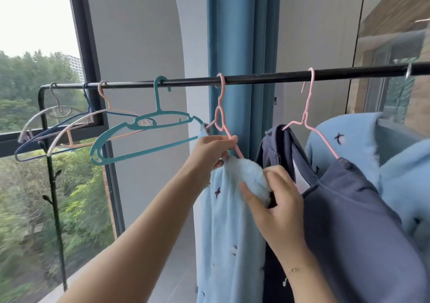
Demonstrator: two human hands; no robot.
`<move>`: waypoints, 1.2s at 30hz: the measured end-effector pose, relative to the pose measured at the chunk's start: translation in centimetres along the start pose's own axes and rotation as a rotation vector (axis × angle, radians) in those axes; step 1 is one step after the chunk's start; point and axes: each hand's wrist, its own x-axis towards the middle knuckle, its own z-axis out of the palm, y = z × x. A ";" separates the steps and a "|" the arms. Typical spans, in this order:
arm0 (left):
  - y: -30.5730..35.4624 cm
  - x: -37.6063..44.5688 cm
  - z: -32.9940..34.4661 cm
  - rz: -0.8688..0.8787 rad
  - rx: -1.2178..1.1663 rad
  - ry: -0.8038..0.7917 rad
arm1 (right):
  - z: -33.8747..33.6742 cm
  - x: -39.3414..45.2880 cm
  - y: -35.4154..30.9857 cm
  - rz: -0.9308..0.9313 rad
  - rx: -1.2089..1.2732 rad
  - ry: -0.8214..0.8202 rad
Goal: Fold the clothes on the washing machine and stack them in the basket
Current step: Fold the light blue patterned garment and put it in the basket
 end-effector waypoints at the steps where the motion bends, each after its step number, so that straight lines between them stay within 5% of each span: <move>1: -0.2 0.0 0.2 0.019 -0.027 0.024 | -0.3 -0.2 0.0 -0.056 -0.062 0.073; 6: 0.0 0.3 1.0 0.062 -0.148 0.073 | 0.1 -3.7 0.6 -0.080 -0.111 0.146; 15: 2.4 0.3 0.6 -0.104 -0.397 -0.133 | 1.1 -5.5 1.3 0.352 0.094 0.134; 21: -0.4 -0.3 -2.3 -0.052 -0.300 -0.163 | 3.0 -6.1 1.2 0.523 0.238 0.054; 27: -8.2 -0.6 -5.9 -0.247 -0.116 -0.020 | 4.9 -6.6 1.0 0.716 0.371 -0.011; 32: -15.3 -2.7 -7.8 -0.443 -0.074 -0.127 | 5.1 -5.8 -0.7 0.819 0.589 -0.071; 36: -18.7 -5.9 -10.1 -0.379 0.096 -0.345 | 6.4 -5.8 -1.7 0.917 0.772 -0.152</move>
